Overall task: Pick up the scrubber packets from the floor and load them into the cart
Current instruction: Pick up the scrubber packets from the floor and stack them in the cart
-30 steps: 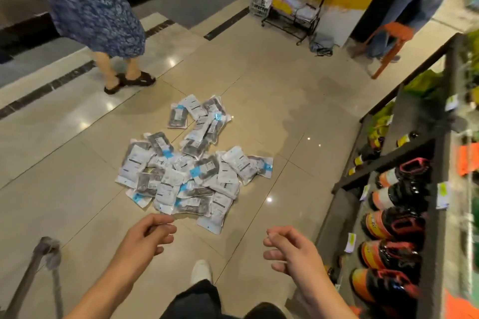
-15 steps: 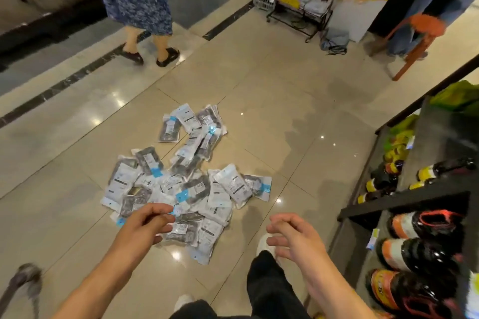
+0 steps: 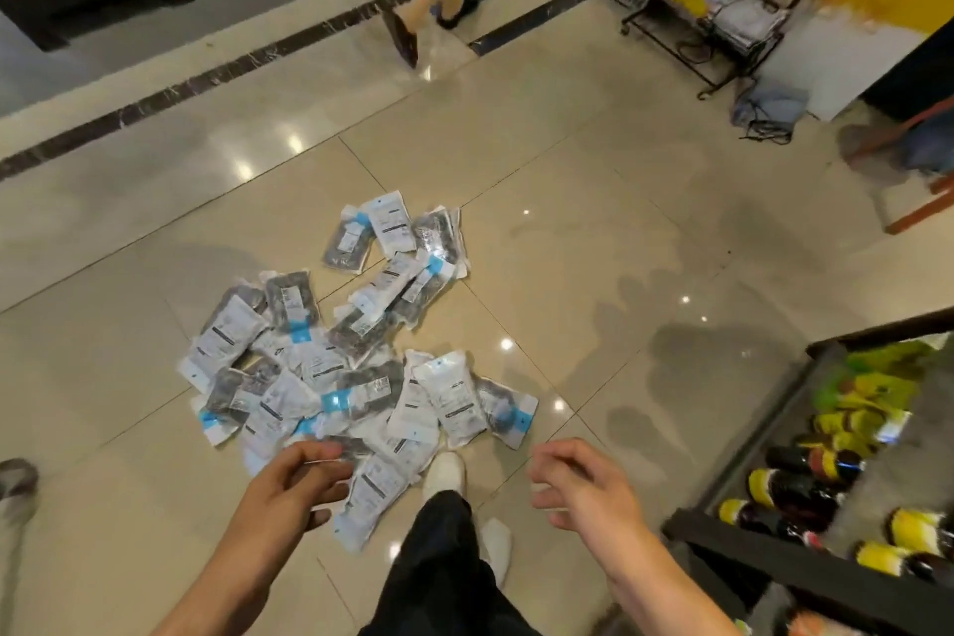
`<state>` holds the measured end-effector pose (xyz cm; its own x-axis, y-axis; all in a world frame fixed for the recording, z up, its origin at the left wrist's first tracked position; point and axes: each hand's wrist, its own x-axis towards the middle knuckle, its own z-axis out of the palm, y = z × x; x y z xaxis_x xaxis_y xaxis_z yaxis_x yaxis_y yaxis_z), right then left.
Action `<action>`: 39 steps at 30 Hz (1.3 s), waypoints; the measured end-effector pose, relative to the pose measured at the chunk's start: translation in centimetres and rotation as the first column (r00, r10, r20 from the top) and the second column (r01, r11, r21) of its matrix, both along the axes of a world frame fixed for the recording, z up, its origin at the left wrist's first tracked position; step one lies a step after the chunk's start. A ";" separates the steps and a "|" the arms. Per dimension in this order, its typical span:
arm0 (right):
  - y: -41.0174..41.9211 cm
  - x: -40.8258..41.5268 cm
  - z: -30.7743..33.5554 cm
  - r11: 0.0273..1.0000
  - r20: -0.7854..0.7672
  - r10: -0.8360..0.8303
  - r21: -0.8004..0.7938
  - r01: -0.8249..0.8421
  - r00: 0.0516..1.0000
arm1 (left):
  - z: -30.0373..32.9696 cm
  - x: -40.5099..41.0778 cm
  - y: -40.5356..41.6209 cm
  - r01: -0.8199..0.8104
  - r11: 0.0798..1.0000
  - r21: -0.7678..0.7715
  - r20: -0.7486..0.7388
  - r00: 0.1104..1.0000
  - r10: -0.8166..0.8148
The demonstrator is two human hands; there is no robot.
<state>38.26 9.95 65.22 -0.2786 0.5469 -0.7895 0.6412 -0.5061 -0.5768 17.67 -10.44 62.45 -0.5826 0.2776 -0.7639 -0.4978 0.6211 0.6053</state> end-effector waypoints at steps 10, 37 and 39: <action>12.7 -6.5 -19.8 0.986 0.110 0.165 -0.035 -0.162 0.980 | -19.5 -4.5 11.9 0.084 0.991 -0.105 0.076 0.994 -0.077; 18.3 -10.0 -79.2 0.394 0.516 0.776 0.055 -0.918 0.364 | -73.9 2.2 18.5 -0.103 0.938 -0.332 0.105 0.984 0.145; 18.4 -9.9 -79.2 0.458 0.457 0.789 0.006 -0.889 0.410 | -73.8 2.2 18.5 -0.082 0.950 -0.302 0.123 0.985 0.124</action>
